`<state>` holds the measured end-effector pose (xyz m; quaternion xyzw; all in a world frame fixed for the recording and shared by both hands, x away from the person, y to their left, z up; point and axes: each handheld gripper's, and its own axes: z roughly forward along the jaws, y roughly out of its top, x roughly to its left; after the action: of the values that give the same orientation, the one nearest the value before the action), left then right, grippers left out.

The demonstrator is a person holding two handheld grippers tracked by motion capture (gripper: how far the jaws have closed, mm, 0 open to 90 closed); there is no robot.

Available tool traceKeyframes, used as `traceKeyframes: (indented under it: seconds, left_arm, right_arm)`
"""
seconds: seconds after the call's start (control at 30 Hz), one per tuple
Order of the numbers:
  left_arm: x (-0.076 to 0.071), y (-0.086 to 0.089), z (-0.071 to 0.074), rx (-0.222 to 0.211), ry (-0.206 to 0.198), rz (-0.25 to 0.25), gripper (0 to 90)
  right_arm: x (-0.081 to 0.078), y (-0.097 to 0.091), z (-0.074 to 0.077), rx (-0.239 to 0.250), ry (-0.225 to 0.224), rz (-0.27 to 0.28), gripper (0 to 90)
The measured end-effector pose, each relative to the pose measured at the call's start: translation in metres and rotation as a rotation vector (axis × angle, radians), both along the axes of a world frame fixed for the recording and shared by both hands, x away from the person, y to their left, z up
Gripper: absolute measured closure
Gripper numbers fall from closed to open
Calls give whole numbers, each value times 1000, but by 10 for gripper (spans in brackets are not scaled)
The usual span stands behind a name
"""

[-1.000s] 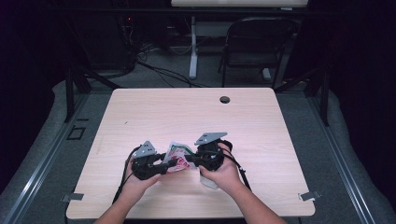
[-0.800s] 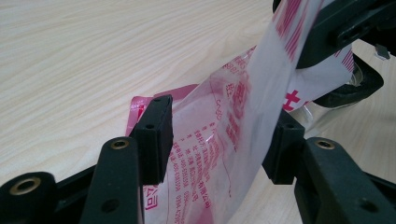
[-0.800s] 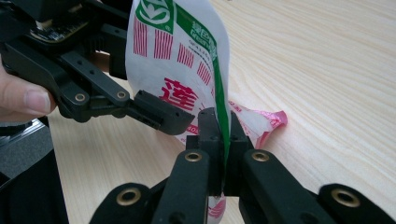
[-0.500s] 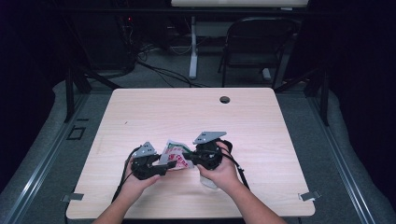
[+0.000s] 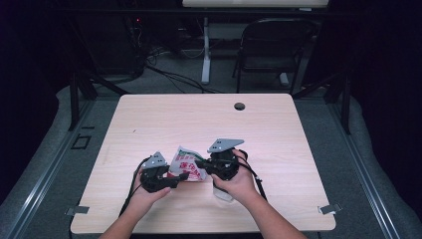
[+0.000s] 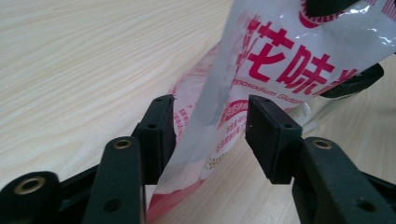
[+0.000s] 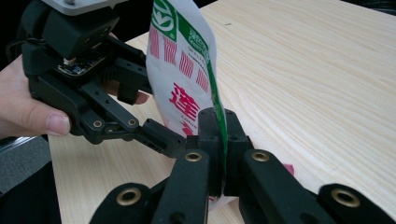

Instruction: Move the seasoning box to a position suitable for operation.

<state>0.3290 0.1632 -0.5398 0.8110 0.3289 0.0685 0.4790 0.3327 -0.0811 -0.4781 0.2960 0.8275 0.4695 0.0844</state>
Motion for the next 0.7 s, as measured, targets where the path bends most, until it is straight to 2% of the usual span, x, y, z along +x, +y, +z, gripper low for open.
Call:
traceKeyframes:
  seconds: [0.13,0.17,0.3,0.37,0.43,0.7]
  left_arm:
    - [2,-1,-4,17,12,-12,460]
    - [3,-2,-7,12,25,-16,454]
    - [4,-3,-11,22,36,-22,440]
    - [5,-4,-13,45,40,-26,430]
    - [6,-4,-15,59,39,-14,426]
    - [7,-6,-20,81,32,-38,401]
  right_arm:
    - [-1,-3,-1,3,1,9,900]
    - [-1,-6,-2,8,0,4,900]
    - [-2,-9,-2,3,-1,6,900]
    - [-3,-11,-3,4,1,8,900]
    - [-3,-12,-3,5,-2,7,900]
    - [-4,-16,-5,13,6,5,900]
